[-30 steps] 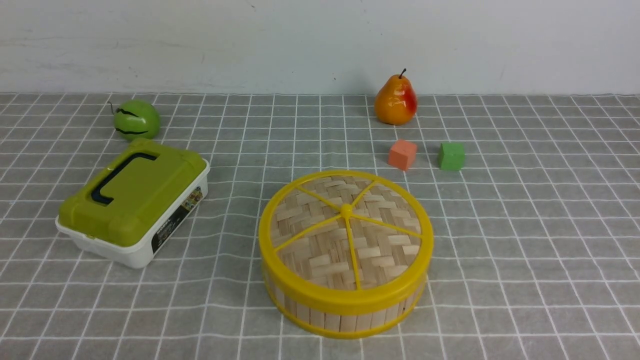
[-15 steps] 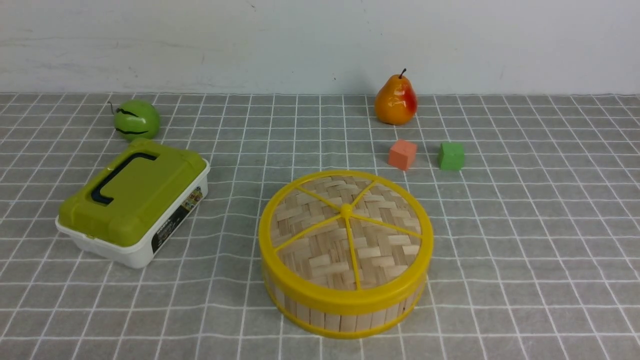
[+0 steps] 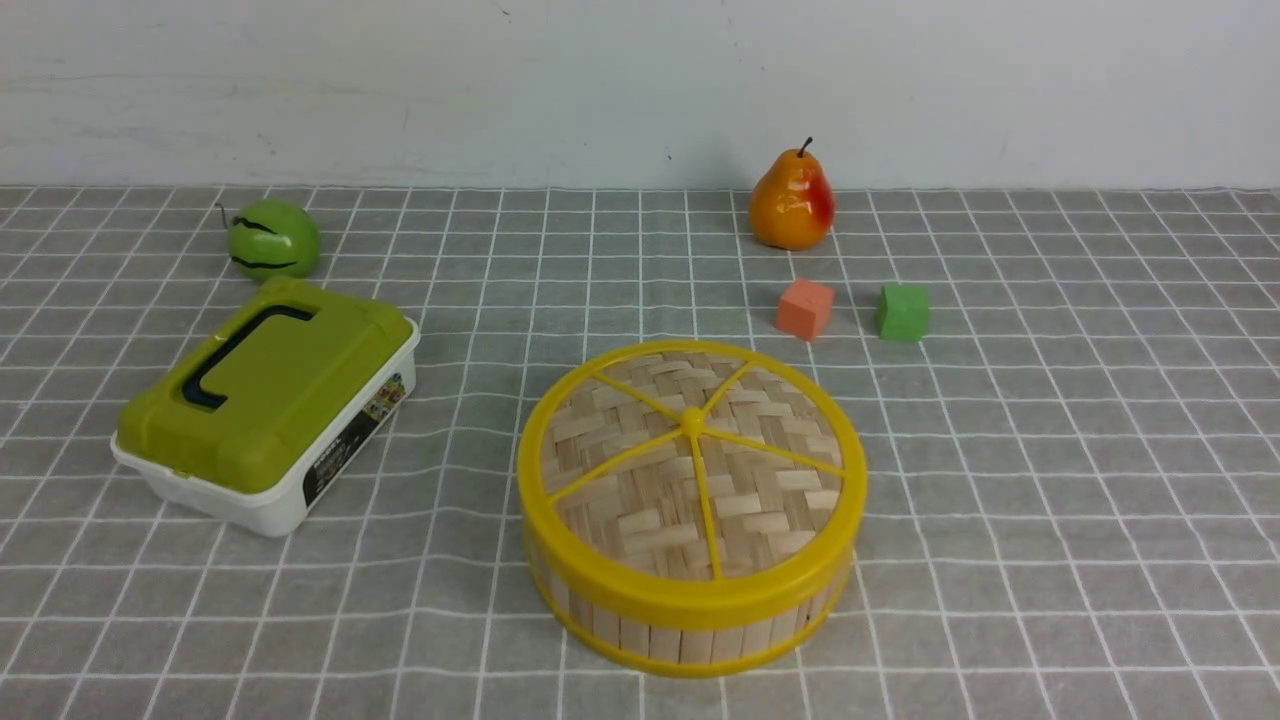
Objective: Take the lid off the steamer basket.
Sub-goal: Use the right arm to lift the lid of the steamer
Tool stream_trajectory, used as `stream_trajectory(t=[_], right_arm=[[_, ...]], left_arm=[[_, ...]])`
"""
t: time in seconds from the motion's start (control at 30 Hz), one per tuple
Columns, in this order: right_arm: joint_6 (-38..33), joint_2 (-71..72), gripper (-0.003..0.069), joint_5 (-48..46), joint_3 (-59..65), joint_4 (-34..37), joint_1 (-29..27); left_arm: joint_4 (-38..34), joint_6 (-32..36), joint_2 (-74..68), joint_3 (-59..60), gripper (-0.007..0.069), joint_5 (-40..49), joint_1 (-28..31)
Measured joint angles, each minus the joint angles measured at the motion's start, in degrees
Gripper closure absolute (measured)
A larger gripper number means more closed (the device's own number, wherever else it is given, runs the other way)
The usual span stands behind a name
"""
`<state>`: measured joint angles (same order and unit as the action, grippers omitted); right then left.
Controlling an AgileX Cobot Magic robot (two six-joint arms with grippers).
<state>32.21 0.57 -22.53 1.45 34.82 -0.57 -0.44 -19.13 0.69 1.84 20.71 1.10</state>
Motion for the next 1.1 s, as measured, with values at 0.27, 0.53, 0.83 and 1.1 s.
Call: stream_trajectory(t=[0.27, 0.53, 0.83, 1.1], right_arm=[[-19.93, -2.57, 0.0475, 4.26, -11.37, -6.26, 0.00], [-45.19, -32.08, 0.0678, -23.34, -47.46, -12.79, 0.00], [-57.42, -57.14, 0.0673, -46.69, -72.48, -13.60, 4.55], [-52.44, -78.39, 0.0666, -49.14, -86.22, -27.90, 23.45]], left_arm=[[0.00, 0.00, 0.00, 0.00, 0.0386, 0.00, 0.00], [0.00, 0.00, 0.00, 0.00, 0.0386, 0.00, 0.00], [0.00, 0.00, 0.00, 0.00, 0.0386, 0.00, 0.00], [0.00, 0.00, 0.00, 0.00, 0.0386, 0.00, 0.00]])
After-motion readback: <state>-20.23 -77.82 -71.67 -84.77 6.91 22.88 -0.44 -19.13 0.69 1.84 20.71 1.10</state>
